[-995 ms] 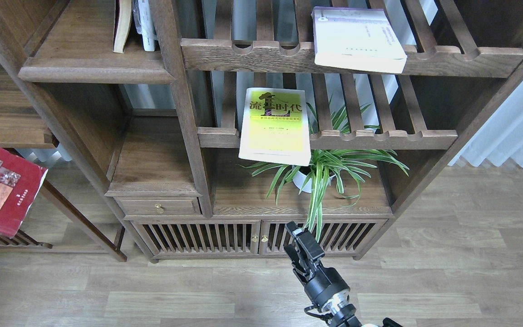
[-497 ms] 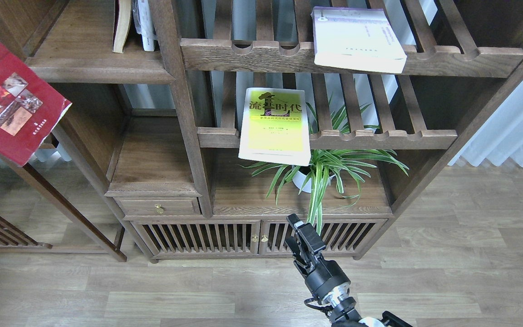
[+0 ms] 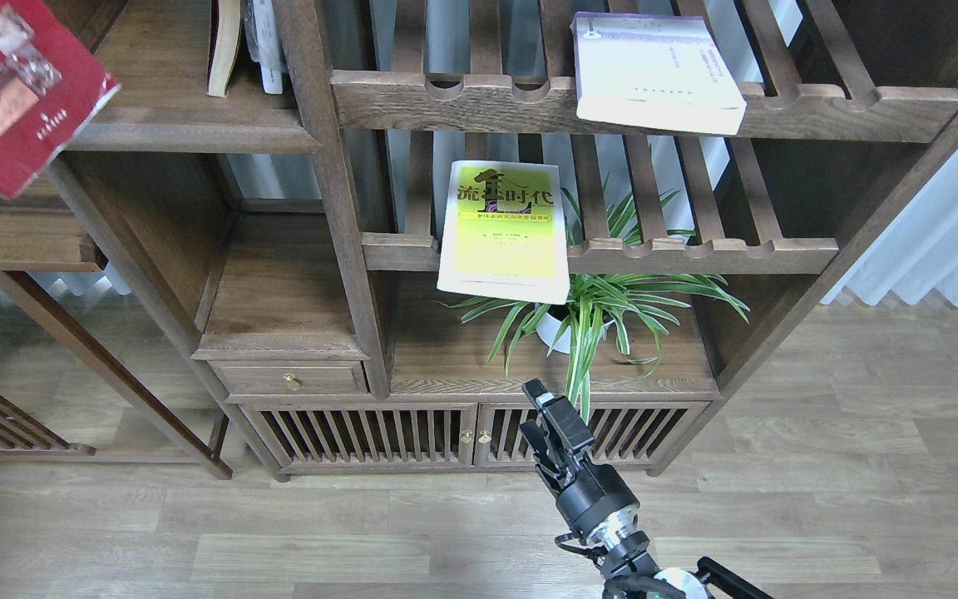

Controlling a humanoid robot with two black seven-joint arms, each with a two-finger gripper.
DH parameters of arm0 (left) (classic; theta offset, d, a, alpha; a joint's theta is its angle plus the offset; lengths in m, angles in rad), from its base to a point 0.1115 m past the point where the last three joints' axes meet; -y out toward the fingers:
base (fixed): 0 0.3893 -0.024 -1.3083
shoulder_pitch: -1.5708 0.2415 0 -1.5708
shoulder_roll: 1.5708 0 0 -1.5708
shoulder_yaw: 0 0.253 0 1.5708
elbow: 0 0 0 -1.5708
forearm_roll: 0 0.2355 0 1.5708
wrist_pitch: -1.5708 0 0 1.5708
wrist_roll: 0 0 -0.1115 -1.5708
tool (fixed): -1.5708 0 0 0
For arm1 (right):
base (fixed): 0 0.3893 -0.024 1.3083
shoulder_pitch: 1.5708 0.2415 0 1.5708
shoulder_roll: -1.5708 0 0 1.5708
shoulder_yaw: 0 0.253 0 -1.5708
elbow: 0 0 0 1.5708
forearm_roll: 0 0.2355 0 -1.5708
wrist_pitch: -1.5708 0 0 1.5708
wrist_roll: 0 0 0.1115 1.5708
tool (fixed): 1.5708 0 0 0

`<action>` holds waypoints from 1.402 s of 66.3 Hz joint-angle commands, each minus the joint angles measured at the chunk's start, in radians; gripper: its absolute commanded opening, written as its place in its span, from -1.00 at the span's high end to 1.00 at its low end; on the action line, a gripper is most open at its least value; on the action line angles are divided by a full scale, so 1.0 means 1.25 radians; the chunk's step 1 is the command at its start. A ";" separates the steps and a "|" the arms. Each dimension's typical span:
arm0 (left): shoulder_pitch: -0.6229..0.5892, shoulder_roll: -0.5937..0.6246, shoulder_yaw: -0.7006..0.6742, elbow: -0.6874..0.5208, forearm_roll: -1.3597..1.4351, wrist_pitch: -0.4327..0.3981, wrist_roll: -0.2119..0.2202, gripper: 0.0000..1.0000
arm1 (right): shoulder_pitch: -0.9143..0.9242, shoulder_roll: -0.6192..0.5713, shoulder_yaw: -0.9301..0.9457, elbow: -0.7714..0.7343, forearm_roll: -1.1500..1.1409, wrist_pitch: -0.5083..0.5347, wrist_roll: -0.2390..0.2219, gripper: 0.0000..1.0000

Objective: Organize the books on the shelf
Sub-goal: 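Lift the red book with the left gripper toward the upper shelf, then insert the red book upright into the upper shelf with left gripper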

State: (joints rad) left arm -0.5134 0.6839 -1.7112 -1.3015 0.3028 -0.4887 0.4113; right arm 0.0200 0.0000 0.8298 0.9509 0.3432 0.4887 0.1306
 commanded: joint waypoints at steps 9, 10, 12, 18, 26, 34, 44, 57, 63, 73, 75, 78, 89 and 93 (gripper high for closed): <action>-0.143 0.036 0.100 0.057 0.063 0.000 0.002 0.96 | -0.001 0.000 0.000 0.001 0.000 0.000 0.000 -0.98; -0.146 0.036 0.105 0.058 0.066 0.000 0.001 0.96 | -0.001 0.000 0.000 0.001 0.000 0.000 0.000 -0.98; -0.166 0.035 0.125 0.063 0.074 0.000 0.001 0.96 | -0.001 0.000 0.000 0.001 0.000 0.000 0.000 -0.98; -0.216 0.031 0.163 0.084 0.095 0.000 -0.001 0.96 | -0.001 0.000 0.000 0.003 0.000 0.000 0.001 -0.98; -0.287 -0.010 0.198 0.129 0.130 0.000 -0.006 0.96 | -0.002 0.000 0.000 0.004 0.002 0.000 0.001 -0.98; -0.346 -0.099 0.204 0.171 0.180 0.000 -0.003 0.97 | -0.005 0.000 0.000 0.004 0.002 0.000 0.001 -0.98; -0.422 -0.143 0.214 0.243 0.239 0.000 -0.004 0.97 | -0.007 0.000 0.000 0.012 0.002 0.000 0.001 -0.98; -0.457 -0.170 0.218 0.268 0.278 0.000 0.001 0.97 | -0.011 0.000 0.000 0.014 0.002 0.000 0.001 -0.98; -0.470 -0.161 0.218 0.273 0.287 0.000 0.019 0.97 | -0.014 0.000 0.000 0.014 0.002 0.000 0.001 -0.98; -0.497 -0.162 0.235 0.300 0.304 0.000 0.021 0.97 | -0.018 0.000 0.009 0.016 0.002 0.000 0.001 -0.98; -0.506 -0.164 0.240 0.306 0.311 0.000 0.021 0.97 | -0.018 0.000 0.010 0.019 0.002 0.000 0.001 -0.98; -0.517 -0.167 0.247 0.315 0.317 0.000 0.021 0.97 | -0.020 0.000 0.010 0.020 0.002 0.000 0.001 -0.98; -0.576 -0.172 0.290 0.385 0.326 0.000 0.017 0.97 | -0.027 0.000 0.010 0.027 0.003 0.000 0.001 -0.98; -0.589 -0.176 0.303 0.401 0.326 0.000 0.015 0.97 | -0.029 0.000 0.010 0.030 0.002 0.000 0.001 -0.98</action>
State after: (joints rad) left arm -1.2139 0.4714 -1.3650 -0.8453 0.7073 -0.4889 0.4369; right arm -0.0108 0.0000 0.8422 0.9826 0.3460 0.4887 0.1318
